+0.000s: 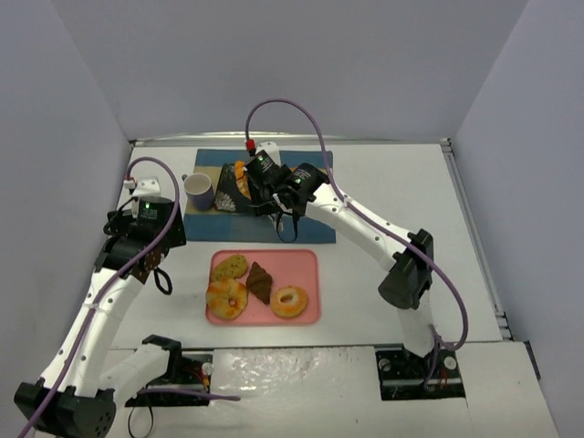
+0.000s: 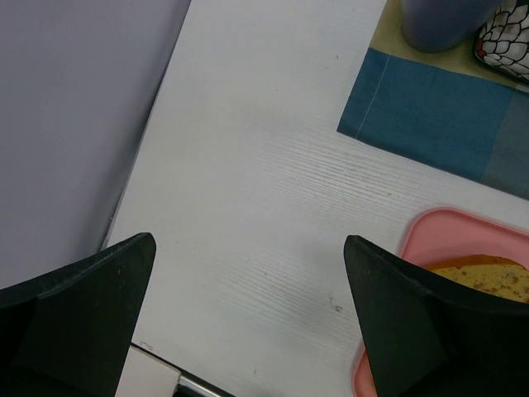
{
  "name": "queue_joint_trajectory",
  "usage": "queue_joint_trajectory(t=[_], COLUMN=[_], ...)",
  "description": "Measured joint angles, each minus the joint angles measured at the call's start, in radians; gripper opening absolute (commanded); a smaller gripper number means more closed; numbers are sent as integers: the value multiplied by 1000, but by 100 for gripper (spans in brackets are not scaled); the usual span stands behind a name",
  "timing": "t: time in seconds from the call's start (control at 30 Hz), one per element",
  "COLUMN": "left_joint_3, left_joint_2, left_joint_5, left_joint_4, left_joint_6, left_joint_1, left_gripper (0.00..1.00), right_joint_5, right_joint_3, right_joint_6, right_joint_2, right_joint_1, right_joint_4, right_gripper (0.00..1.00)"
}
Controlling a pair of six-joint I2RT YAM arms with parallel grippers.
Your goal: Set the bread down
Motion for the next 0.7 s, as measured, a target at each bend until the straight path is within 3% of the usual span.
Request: queue_joint_trajectory(t=[0.27, 0.7], left_joint_3=[0, 0], left_joint_2=[-2, -2], left_joint_5=[-1, -1], left_joint_4=[-2, -4], left_joint_6=[-2, -15], left_joint_1=[0, 0], left_gripper=[97, 97], right_joint_5=[-22, -95], right_joint_3=[249, 204], right_joint_6=[-51, -83], right_joint_2=[207, 287], right_joint_1=[-179, -198], right_joint_4=[68, 170], right_gripper=[0, 0])
